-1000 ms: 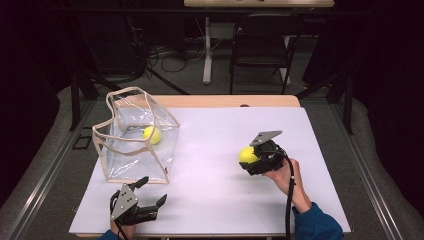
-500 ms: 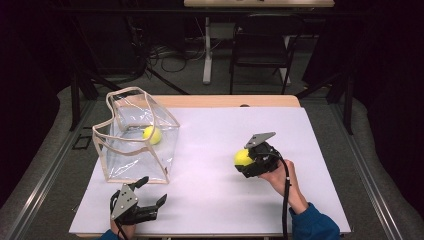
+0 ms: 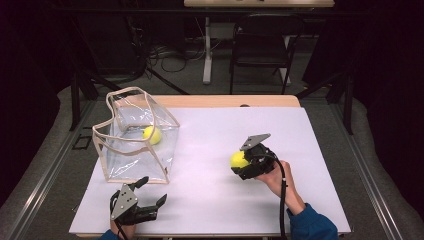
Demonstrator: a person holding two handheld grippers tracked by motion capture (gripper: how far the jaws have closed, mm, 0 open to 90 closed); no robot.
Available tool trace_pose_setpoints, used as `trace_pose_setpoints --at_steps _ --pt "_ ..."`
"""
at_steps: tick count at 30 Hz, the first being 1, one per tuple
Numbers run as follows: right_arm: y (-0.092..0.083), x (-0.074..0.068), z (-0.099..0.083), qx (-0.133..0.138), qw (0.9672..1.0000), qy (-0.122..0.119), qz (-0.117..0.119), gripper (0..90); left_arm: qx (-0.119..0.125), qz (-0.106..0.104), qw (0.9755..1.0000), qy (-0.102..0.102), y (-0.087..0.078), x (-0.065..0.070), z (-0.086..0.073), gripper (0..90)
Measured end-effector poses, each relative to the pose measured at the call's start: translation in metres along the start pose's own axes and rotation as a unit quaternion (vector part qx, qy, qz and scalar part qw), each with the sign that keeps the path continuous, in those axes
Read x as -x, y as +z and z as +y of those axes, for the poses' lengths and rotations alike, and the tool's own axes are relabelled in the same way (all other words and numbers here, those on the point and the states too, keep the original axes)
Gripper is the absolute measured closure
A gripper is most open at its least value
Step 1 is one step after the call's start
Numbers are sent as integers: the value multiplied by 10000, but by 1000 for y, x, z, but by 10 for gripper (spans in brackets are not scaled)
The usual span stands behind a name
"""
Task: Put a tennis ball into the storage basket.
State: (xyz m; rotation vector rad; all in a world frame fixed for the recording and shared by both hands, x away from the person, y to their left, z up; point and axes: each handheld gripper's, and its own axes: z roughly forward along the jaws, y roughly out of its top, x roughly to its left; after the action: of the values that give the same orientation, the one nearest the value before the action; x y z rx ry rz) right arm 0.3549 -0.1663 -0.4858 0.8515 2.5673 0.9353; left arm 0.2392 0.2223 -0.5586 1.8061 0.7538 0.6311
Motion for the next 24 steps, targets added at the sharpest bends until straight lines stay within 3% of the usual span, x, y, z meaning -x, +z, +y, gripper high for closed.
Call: trace_pose_setpoints --at_steps 24 --pt "22 -14 8 -72 9996 -172 215 262 -10 -10 10000 4 0 0 0 161"
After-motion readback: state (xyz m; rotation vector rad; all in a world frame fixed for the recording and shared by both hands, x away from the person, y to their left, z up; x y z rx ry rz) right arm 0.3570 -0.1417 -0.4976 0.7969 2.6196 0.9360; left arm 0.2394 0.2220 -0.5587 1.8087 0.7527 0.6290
